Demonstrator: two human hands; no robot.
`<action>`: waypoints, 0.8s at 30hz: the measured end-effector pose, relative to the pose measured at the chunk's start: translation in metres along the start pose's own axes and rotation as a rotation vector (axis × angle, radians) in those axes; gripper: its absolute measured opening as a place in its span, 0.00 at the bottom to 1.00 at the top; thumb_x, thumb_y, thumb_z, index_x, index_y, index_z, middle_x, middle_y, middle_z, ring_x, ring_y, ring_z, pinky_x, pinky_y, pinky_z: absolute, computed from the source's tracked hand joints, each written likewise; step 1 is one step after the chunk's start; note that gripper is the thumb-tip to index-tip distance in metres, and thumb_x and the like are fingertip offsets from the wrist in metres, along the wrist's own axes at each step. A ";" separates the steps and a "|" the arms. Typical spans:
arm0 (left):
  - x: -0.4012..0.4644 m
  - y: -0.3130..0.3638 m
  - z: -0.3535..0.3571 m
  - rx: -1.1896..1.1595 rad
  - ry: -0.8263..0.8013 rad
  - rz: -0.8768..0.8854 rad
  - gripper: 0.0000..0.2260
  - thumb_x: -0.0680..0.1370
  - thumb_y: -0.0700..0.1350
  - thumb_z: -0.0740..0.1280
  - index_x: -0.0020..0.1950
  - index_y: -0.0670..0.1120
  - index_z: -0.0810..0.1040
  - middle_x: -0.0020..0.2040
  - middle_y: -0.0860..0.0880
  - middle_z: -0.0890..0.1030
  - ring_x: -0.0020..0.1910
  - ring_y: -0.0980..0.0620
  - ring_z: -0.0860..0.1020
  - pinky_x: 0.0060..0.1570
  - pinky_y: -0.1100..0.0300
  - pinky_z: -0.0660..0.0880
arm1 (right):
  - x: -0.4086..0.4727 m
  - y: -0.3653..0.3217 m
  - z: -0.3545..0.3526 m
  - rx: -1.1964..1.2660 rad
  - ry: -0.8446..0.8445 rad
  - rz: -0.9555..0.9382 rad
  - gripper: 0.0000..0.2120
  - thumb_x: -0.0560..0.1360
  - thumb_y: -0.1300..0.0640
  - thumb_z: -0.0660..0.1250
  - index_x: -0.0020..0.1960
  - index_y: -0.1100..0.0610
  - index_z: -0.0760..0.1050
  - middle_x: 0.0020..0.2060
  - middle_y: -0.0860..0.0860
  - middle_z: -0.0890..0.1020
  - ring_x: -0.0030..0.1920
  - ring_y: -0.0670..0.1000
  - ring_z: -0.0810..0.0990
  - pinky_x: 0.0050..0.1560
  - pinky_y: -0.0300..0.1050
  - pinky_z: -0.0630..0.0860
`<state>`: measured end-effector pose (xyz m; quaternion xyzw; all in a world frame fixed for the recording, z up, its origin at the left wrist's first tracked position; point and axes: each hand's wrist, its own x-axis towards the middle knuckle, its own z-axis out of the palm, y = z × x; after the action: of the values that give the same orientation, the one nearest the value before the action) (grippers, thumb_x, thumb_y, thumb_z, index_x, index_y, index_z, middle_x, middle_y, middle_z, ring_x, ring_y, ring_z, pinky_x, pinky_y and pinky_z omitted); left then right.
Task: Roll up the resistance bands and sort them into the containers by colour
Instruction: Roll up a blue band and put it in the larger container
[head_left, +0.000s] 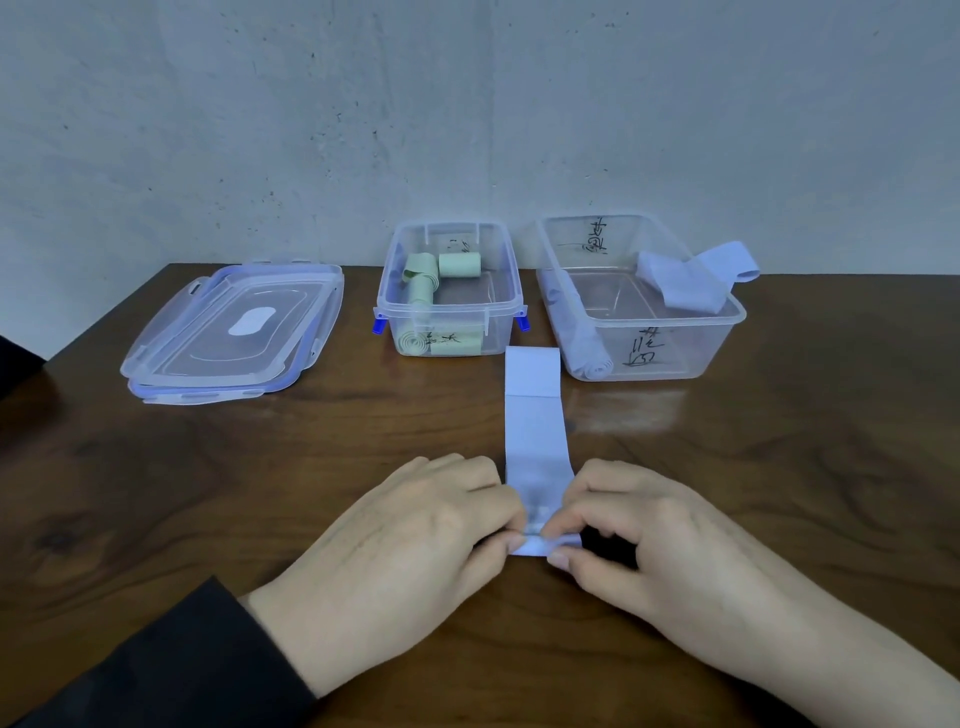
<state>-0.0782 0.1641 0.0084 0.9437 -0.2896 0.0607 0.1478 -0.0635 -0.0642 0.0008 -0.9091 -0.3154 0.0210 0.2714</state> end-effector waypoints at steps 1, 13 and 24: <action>0.000 -0.003 0.002 -0.007 -0.008 -0.002 0.08 0.79 0.56 0.58 0.46 0.58 0.75 0.42 0.59 0.72 0.40 0.58 0.71 0.42 0.60 0.73 | 0.000 0.001 0.000 -0.011 -0.009 0.004 0.07 0.75 0.45 0.70 0.51 0.43 0.81 0.46 0.37 0.75 0.51 0.42 0.74 0.49 0.33 0.71; 0.002 -0.002 0.006 0.021 0.016 0.041 0.07 0.78 0.57 0.59 0.49 0.59 0.75 0.45 0.60 0.72 0.43 0.59 0.71 0.44 0.58 0.73 | 0.000 0.002 -0.001 0.001 -0.003 -0.005 0.03 0.78 0.49 0.68 0.49 0.44 0.80 0.44 0.37 0.74 0.49 0.41 0.74 0.48 0.29 0.68; 0.006 -0.002 0.008 -0.010 0.047 -0.024 0.09 0.79 0.55 0.54 0.51 0.59 0.73 0.45 0.61 0.72 0.43 0.59 0.72 0.45 0.58 0.73 | 0.003 0.005 -0.002 -0.042 0.002 0.035 0.08 0.75 0.42 0.68 0.52 0.41 0.79 0.47 0.37 0.74 0.53 0.42 0.72 0.50 0.33 0.70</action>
<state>-0.0721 0.1600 0.0015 0.9446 -0.2751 0.0798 0.1602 -0.0576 -0.0664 0.0002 -0.9201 -0.2994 0.0184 0.2520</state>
